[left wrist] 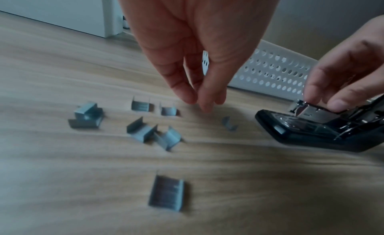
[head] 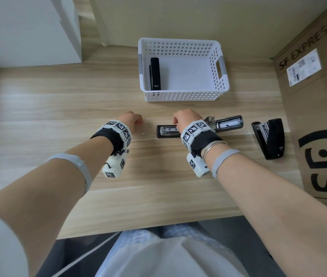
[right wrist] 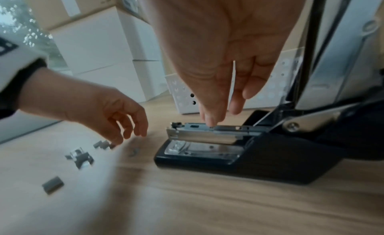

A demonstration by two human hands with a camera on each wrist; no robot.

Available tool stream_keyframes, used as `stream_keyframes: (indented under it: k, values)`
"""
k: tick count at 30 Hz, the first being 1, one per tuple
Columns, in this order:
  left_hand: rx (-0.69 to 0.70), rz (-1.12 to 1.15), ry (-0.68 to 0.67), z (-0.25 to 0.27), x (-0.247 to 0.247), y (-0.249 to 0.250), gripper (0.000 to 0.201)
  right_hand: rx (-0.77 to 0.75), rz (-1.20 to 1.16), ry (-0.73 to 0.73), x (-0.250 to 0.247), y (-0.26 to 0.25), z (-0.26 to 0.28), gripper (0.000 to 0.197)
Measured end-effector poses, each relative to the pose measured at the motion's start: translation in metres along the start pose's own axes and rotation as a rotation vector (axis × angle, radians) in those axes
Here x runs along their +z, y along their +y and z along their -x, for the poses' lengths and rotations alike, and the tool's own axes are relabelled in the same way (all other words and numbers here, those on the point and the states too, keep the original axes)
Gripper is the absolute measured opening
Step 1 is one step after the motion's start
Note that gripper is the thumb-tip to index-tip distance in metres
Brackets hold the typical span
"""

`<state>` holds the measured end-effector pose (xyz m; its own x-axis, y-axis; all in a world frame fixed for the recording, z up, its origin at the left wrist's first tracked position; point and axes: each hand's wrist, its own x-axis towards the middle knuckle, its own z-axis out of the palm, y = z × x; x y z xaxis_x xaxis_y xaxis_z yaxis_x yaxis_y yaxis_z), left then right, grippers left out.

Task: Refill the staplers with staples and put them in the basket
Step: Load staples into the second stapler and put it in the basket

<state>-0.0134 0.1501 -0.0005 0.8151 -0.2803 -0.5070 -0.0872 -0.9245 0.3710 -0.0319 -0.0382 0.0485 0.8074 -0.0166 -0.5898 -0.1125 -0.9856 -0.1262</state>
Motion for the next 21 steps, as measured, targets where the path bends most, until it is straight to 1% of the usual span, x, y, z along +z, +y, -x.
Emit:
stream_keyframes:
  k: [3, 12, 15, 17, 19, 21]
  values:
    - [-0.013, -0.031, -0.032, 0.0, 0.003, -0.004, 0.037, -0.009, -0.02, 0.014, -0.001, -0.002, -0.001, 0.031]
    - [-0.047, -0.033, -0.018, 0.001, 0.0, -0.02, 0.041, -0.064, -0.023, 0.072, 0.01, 0.003, 0.001, 0.025]
    - [-0.107, -0.04, -0.043, 0.004, -0.001, -0.027, 0.04, -0.059, -0.042, 0.08, 0.011, 0.003, 0.001, 0.026]
    - [-0.171, -0.025, -0.082, 0.005, -0.004, -0.025, 0.034, -0.056, -0.051, 0.079, 0.012, 0.003, 0.001, 0.027]
    - [-0.188, -0.033, -0.076, 0.003, -0.005, -0.021, 0.025, -0.056, -0.058, 0.081, 0.012, 0.002, 0.001, 0.026]
    - [-0.165, -0.043, -0.062, 0.001, -0.005, -0.017, 0.029, -0.057, -0.06, 0.073, 0.012, 0.002, 0.001, 0.025]
